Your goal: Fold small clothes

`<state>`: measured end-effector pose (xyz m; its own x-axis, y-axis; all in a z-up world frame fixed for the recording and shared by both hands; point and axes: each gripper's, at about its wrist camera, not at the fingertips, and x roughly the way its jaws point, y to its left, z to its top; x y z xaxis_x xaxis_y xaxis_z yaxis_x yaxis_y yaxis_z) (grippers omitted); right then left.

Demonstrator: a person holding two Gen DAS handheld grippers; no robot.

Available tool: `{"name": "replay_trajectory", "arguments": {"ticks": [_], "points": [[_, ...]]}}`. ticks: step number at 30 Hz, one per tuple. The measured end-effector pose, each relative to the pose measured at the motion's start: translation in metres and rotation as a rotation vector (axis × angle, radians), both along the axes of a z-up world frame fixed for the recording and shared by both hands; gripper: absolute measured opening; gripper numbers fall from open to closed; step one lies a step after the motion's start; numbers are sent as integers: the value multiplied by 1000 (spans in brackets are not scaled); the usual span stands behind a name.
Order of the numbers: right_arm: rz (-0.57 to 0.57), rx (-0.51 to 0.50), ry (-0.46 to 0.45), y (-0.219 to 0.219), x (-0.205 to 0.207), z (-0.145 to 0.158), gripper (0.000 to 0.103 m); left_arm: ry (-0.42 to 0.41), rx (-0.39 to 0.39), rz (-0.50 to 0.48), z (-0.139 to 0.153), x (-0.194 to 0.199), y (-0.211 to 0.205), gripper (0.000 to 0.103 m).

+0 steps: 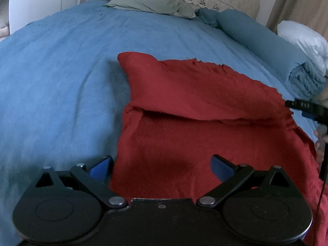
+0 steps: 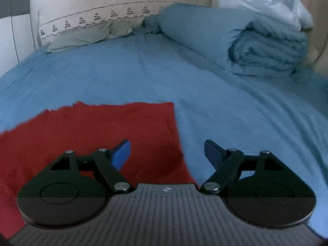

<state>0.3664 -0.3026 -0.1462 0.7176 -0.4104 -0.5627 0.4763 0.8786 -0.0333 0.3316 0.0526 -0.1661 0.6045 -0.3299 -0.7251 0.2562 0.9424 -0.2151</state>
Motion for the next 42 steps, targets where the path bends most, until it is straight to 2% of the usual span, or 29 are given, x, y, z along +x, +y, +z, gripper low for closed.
{"name": "replay_trajectory", "arguments": {"ticks": [5, 8, 9, 12, 16, 18, 20, 21, 23, 25, 26, 28, 29, 30, 34, 35, 38, 39, 40, 42], "points": [[153, -33, -25, 24, -9, -6, 95, 11, -26, 10, 2, 2, 3, 102], [137, -32, 59, 35, 10, -11, 93, 5, -33, 18, 5, 3, 6, 102], [142, -22, 59, 38, 14, -11, 93, -1, -44, 23, 7, 5, 8, 102], [227, -1, -22, 66, 9, -1, 93, -81, -58, 27, 18, 12, 7, 102], [247, -19, -48, 86, 7, 4, 94, -173, -55, 63, 37, 35, -2, 100], [252, -30, -54, 82, 7, 3, 95, -179, -126, 60, 44, 51, -7, 89], [251, -45, -53, 77, 7, 4, 95, -165, -223, -1, 47, 63, -17, 87], [257, -44, -57, 74, 5, 5, 95, -164, -244, -33, 46, 67, -26, 87], [276, -32, -55, 68, 3, 4, 95, -169, -208, -66, 40, 75, -44, 87], [290, -22, -44, 53, 9, 0, 96, -154, -107, -32, 27, 84, -54, 86], [298, -17, -35, 50, 10, -3, 96, -140, -61, -4, 18, 88, -53, 81], [313, -14, -19, 46, 11, -9, 96, -113, -20, 31, 3, 92, -43, 61], [321, -15, -16, 44, 11, -11, 96, -107, -3, 46, -4, 92, -37, 48], [327, -14, -15, 42, 9, -13, 96, -122, 8, 46, -8, 89, -32, 40], [336, -8, 0, 33, 10, -24, 96, -144, 78, 37, -7, 89, -32, 37], [325, -18, 10, 30, 10, -28, 96, -148, 87, 57, -8, 89, -30, 31], [291, -10, 5, 18, 6, -34, 98, -129, 33, 118, -13, 92, -19, 20], [288, 8, 4, 13, 4, -36, 99, -125, 28, 128, -14, 93, -19, 20], [282, 21, 13, 9, 4, -38, 103, -127, 47, 124, -14, 94, -22, 20], [268, 33, 36, 5, 3, -42, 103, -149, 117, 102, -12, 92, -31, 20]]}}
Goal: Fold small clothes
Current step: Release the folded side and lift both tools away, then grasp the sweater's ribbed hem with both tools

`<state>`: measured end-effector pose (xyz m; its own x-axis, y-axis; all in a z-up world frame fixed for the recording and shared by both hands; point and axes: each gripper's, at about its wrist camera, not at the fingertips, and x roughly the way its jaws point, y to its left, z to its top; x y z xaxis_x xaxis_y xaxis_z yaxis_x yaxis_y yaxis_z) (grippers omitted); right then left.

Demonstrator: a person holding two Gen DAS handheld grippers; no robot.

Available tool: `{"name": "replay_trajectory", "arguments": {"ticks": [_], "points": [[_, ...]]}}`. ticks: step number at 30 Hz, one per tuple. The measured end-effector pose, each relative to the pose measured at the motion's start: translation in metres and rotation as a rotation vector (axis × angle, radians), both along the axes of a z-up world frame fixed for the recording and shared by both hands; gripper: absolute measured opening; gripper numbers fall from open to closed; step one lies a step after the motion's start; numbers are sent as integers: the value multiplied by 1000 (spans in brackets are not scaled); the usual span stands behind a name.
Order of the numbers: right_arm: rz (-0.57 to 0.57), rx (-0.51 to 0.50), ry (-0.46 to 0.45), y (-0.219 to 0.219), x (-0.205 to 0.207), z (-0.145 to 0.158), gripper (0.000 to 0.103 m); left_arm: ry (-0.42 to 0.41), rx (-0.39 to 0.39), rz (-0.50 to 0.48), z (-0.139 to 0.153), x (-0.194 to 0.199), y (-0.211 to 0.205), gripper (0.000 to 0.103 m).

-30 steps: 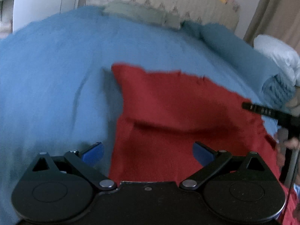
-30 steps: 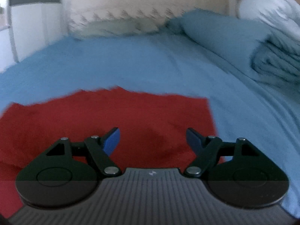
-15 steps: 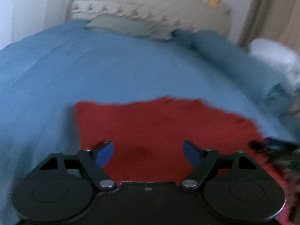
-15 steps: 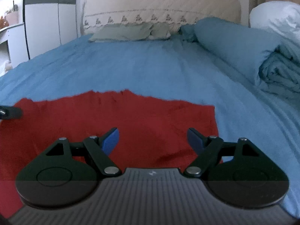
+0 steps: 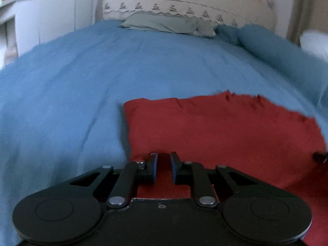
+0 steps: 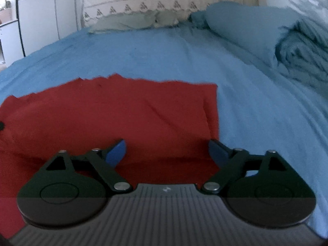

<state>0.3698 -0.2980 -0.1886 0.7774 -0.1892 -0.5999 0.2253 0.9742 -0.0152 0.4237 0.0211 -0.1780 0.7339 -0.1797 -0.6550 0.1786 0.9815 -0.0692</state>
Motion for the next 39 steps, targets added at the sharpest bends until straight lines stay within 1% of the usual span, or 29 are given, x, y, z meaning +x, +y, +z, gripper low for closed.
{"name": "replay_trajectory", "arguments": {"ticks": [1, 2, 3, 4, 5, 6, 7, 8, 9, 11, 12, 14, 15, 18, 20, 23, 27, 28, 30, 31, 32, 33, 36, 37, 39], "points": [[-5, 13, 2, -3, -2, 1, 103, 1, 7, -3, 2, 0, -2, 20], [-13, 22, 4, -5, -4, 3, 103, 11, 0, -9, 4, 0, -2, 24], [-21, 27, 5, -7, -8, 7, 103, 29, -14, -16, 10, -1, 0, 34], [-22, 31, -5, -8, -14, 14, 103, 38, -33, -21, 17, -4, 1, 41], [-13, 31, -25, -7, -22, 23, 103, 28, -48, -24, 26, -10, 2, 58], [-3, 24, -50, -7, -33, 33, 103, -13, -32, -11, 41, -21, 2, 77], [0, 16, -75, -6, -46, 47, 103, -57, 1, 6, 55, -34, 2, 84], [4, 15, -94, -4, -56, 59, 103, -106, 41, 23, 71, -48, 1, 96], [16, 17, -113, -3, -69, 72, 103, -146, 64, 31, 86, -63, 1, 101], [42, -3, -136, 1, -100, 101, 103, -194, 71, 24, 118, -98, 5, 103], [54, -18, -143, 4, -113, 114, 103, -198, 64, 23, 129, -113, 8, 103], [83, -33, -157, 9, -147, 140, 103, -176, 41, 33, 149, -149, 18, 103], [95, -28, -157, 10, -164, 152, 103, -161, 18, 38, 155, -165, 23, 103], [110, -18, -147, 11, -213, 173, 103, -99, -77, 58, 155, -216, 41, 103], [97, -22, -120, 10, -246, 177, 103, -40, -101, 96, 146, -243, 52, 103], [69, -29, -74, 10, -288, 164, 103, 44, -110, 174, 119, -278, 65, 102], [8, 71, -7, 5, -333, 132, 103, 148, -167, 220, 80, -309, 73, 100], [-10, 94, 7, 6, -342, 124, 103, 161, -177, 218, 74, -314, 74, 99], [-24, 134, 36, 9, -356, 107, 103, 193, -192, 186, 58, -324, 73, 90], [-36, 153, 59, 11, -363, 98, 103, 207, -196, 171, 52, -329, 73, 88], [-48, 164, 78, 13, -368, 91, 103, 220, -199, 157, 46, -331, 71, 82], [-57, 171, 87, 15, -373, 84, 103, 224, -205, 142, 43, -334, 70, 78], [-95, 188, 107, 20, -386, 68, 103, 214, -187, 110, 37, -340, 65, 73], [-109, 198, 114, 19, -388, 65, 103, 209, -176, 101, 36, -339, 65, 73], [-127, 207, 123, 19, -391, 61, 102, 206, -166, 95, 33, -344, 63, 68]]}}
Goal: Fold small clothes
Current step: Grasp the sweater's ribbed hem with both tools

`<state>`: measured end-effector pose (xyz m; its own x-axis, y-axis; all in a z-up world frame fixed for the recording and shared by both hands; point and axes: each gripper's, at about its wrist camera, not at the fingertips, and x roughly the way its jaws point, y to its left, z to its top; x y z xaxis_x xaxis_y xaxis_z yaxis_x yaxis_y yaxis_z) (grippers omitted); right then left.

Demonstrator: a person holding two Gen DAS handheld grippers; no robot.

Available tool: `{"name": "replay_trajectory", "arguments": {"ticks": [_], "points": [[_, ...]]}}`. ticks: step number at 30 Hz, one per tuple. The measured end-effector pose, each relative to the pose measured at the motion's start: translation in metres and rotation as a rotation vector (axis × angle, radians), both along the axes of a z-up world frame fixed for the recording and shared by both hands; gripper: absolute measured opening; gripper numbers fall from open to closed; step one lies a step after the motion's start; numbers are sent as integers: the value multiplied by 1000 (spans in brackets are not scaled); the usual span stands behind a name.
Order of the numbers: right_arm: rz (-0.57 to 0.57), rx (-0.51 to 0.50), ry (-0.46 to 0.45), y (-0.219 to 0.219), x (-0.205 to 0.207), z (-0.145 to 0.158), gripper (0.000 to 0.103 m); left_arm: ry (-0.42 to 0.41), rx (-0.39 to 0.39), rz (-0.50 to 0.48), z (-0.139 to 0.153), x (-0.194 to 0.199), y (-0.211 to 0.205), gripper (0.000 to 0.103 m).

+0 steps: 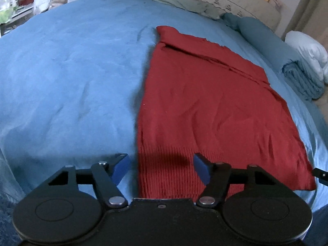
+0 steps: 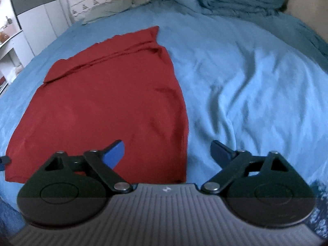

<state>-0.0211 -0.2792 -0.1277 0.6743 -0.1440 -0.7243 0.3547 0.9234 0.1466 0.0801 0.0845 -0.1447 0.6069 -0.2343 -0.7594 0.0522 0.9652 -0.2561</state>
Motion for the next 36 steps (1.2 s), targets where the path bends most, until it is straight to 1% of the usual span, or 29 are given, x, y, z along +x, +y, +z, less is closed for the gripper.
{"name": "replay_trajectory", "arguments": {"ticks": [3, 4, 7, 9, 10, 11, 12, 13, 15, 16, 17, 20, 24, 25, 26, 27, 28, 29, 30, 31, 32, 36], "points": [[-31, 10, 22, -4, -2, -5, 98, 4, -10, -4, -4, -6, 2, 66], [-36, 23, 30, -5, -3, -7, 94, 8, -10, -7, -5, -6, 2, 65], [-44, 54, 72, -9, 2, -15, 87, 16, -14, -21, -8, -8, 2, 65], [-46, 54, 83, -9, 6, -17, 85, 28, -21, -25, -10, -7, 1, 64], [-45, 54, 83, -8, 6, -18, 83, 30, -24, -26, -12, -5, 1, 64], [-42, 57, 82, -8, 5, -17, 78, 31, -25, -28, -12, -6, 1, 64], [-40, 60, 80, -7, 5, -17, 76, 34, -24, -31, -12, -6, 1, 63], [-38, 61, 78, -7, 6, -17, 72, 37, -22, -32, -12, -7, 1, 63], [-37, 60, 73, -6, 5, -16, 65, 45, -23, -31, -12, -9, 2, 57], [-37, 54, 69, -5, 5, -14, 59, 48, -24, -29, -12, -10, 2, 56], [-36, 49, 64, -4, 6, -13, 55, 51, -29, -27, -12, -11, 3, 54], [-27, 42, 56, -1, 4, -10, 55, 56, -34, -24, -13, -12, 5, 50], [-13, 34, 65, 2, 5, -9, 55, 56, -28, -28, -13, -12, 5, 50], [-9, 32, 66, 3, 5, -9, 54, 57, -27, -29, -14, -11, 5, 50], [-5, 31, 69, 2, 6, -10, 50, 59, -27, -28, -14, -11, 4, 49], [-2, 33, 73, 2, 6, -11, 47, 61, -26, -27, -14, -11, 4, 47], [-1, 35, 76, 2, 7, -12, 41, 64, -25, -25, -14, -10, 4, 45], [-1, 34, 80, 2, 7, -12, 34, 68, -23, -24, -14, -10, 4, 36], [-2, 32, 85, 2, 7, -13, 31, 72, -26, -22, -15, -10, 5, 18], [-4, 32, 86, 2, 7, -13, 25, 77, -38, -23, -15, -10, 6, 9], [-3, 36, 80, 2, 7, -12, 24, 78, -50, -21, -13, -11, 7, 7], [-14, 52, 44, -2, 3, -6, 22, 57, -47, -21, -1, -15, 6, 5]]}}
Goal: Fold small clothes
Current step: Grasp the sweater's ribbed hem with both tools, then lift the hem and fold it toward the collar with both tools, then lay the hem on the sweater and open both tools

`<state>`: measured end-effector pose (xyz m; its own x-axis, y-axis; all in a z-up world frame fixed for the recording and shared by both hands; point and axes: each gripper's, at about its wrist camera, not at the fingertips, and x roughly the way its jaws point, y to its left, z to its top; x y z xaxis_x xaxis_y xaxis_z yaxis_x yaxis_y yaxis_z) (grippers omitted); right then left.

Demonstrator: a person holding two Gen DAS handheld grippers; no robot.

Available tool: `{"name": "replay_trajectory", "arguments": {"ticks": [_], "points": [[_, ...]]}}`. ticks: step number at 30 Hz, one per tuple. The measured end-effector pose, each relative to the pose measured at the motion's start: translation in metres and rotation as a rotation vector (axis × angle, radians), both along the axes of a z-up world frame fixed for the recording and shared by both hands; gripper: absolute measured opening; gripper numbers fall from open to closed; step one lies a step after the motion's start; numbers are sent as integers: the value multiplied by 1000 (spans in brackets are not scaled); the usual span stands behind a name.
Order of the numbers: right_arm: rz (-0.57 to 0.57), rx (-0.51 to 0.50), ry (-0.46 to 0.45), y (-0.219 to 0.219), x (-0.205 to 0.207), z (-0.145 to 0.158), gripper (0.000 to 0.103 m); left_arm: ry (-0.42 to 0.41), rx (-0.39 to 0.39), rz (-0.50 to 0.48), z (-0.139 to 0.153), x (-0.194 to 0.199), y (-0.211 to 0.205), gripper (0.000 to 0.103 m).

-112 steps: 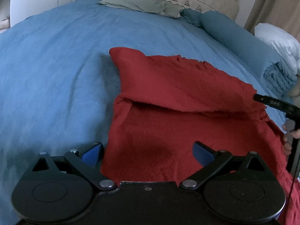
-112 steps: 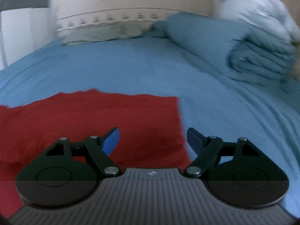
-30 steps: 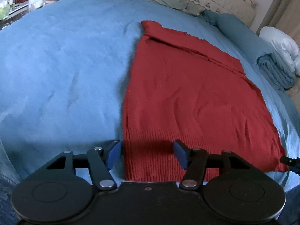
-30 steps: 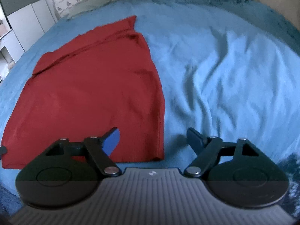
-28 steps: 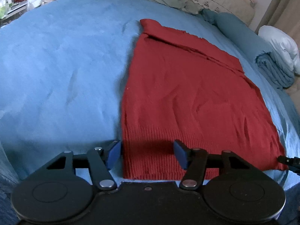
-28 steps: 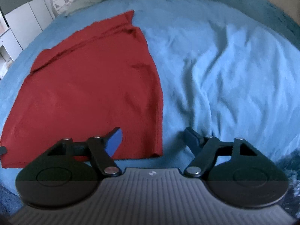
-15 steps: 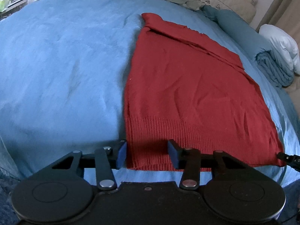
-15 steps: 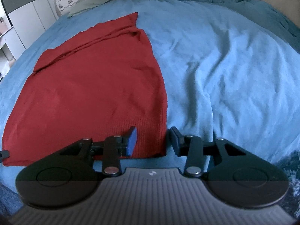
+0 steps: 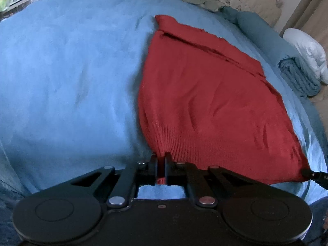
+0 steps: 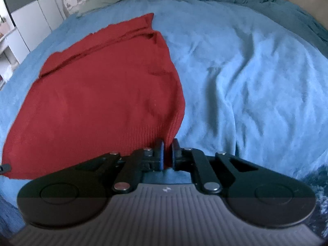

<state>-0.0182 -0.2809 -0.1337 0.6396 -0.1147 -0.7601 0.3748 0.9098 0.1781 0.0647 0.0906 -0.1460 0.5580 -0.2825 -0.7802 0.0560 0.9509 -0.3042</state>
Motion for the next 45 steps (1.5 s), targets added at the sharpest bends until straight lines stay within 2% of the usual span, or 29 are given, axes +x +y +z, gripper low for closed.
{"name": "replay_trajectory", "arguments": {"ticks": [5, 9, 14, 19, 23, 25, 27, 31, 34, 36, 37, 38, 39, 40, 42, 45], "points": [[-24, 97, -87, -14, -5, 25, 22, -76, -71, -11, 38, 0, 3, 5], [-26, 184, -170, -28, 10, 59, 22, -168, -155, 0, 83, 26, 8, 5], [-6, 239, -282, -56, 72, 112, 21, -269, -155, 14, 133, 107, 1, 5], [-5, 269, -339, -92, 182, 149, 20, -355, -81, 22, 158, 223, -29, 5], [0, 209, -350, -113, 284, 157, 20, -361, -48, 55, 146, 319, -51, 5], [-2, 170, -333, -119, 335, 145, 20, -341, -10, 75, 126, 359, -62, 5], [-7, 146, -308, -122, 378, 122, 20, -297, 22, 99, 98, 399, -71, 5], [-26, 118, -215, -121, 441, 62, 20, -193, 27, 154, 42, 444, -72, 5], [-29, 99, -195, -118, 457, 32, 20, -177, 16, 173, 27, 456, -70, 5], [-37, 74, -209, -118, 463, 27, 24, -186, 19, 187, 26, 457, -66, 15], [-39, 58, -222, -118, 465, 26, 31, -202, 30, 204, 31, 456, -67, 26], [-45, 39, -233, -118, 465, 28, 59, -230, 45, 223, 38, 452, -63, 62], [-45, 24, -239, -118, 461, 32, 76, -264, 58, 233, 47, 445, -60, 87], [-46, 6, -256, -117, 456, 37, 97, -313, 79, 239, 56, 434, -57, 93], [-43, -39, -339, -117, 435, 47, 101, -378, 109, 207, 72, 412, -56, 94], [14, -29, -354, -113, 407, 57, 101, -365, 119, 109, 76, 380, -60, 98]]}}
